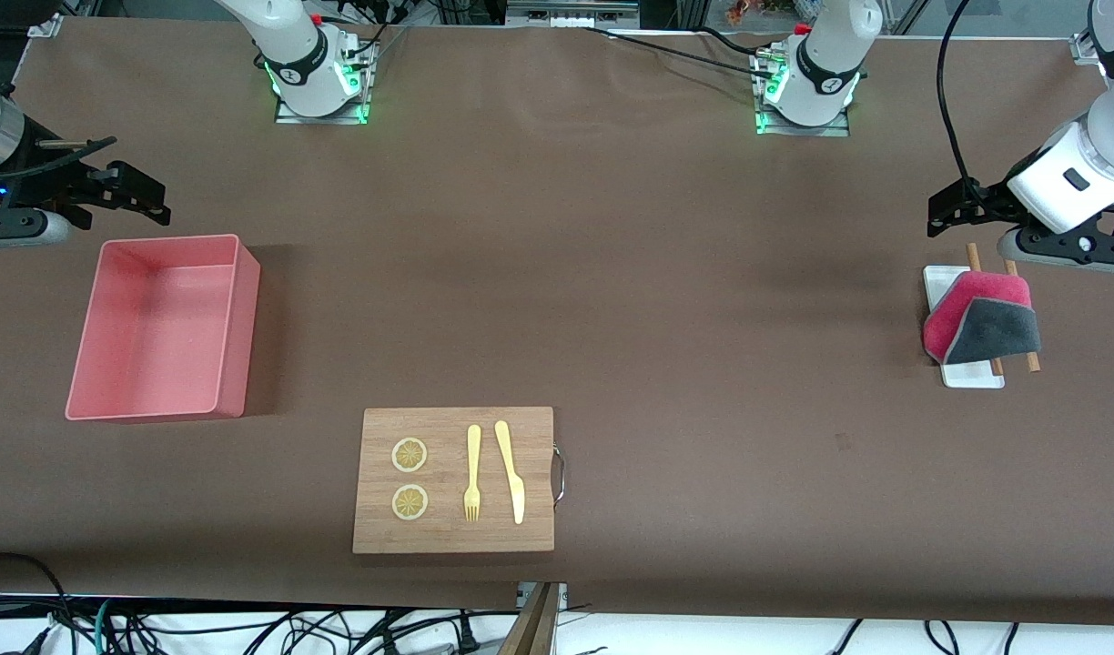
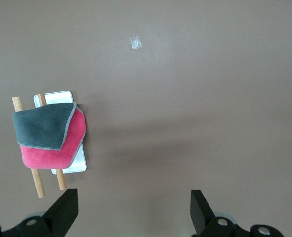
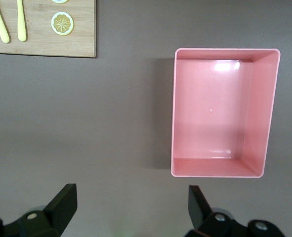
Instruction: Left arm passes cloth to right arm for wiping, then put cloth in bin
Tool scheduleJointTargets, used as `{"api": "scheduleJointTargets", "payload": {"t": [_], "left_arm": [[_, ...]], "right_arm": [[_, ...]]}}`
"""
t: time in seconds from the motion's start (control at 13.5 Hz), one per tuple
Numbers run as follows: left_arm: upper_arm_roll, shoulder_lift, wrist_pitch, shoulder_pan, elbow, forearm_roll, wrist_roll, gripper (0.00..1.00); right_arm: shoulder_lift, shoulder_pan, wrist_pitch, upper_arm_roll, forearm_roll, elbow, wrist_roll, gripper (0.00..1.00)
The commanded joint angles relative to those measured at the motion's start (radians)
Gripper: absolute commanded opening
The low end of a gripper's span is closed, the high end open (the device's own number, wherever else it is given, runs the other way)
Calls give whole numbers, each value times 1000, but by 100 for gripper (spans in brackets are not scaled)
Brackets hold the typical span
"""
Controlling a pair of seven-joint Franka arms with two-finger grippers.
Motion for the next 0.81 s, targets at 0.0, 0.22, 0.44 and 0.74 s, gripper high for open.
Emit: {"api": "scheduleJointTargets", "payload": {"t": [0.0,0.22,0.44,0.74], "left_arm": [[-2,9,-41,-8,5,46,20,100],[0,38,-72,-8,-16,63,20,100],[-5,70,-67,-30,-74,195,23,100],[-14,102,8,-50,-151,350,23,100]], "right_arm": [[9,-6,-20,5,-14,24,-13,99],[9,-6,-20,5,-14,24,-13,99],[9,-6,-20,5,-14,24,-13,99],[9,-6,-20,5,-14,24,-13,99]]}}
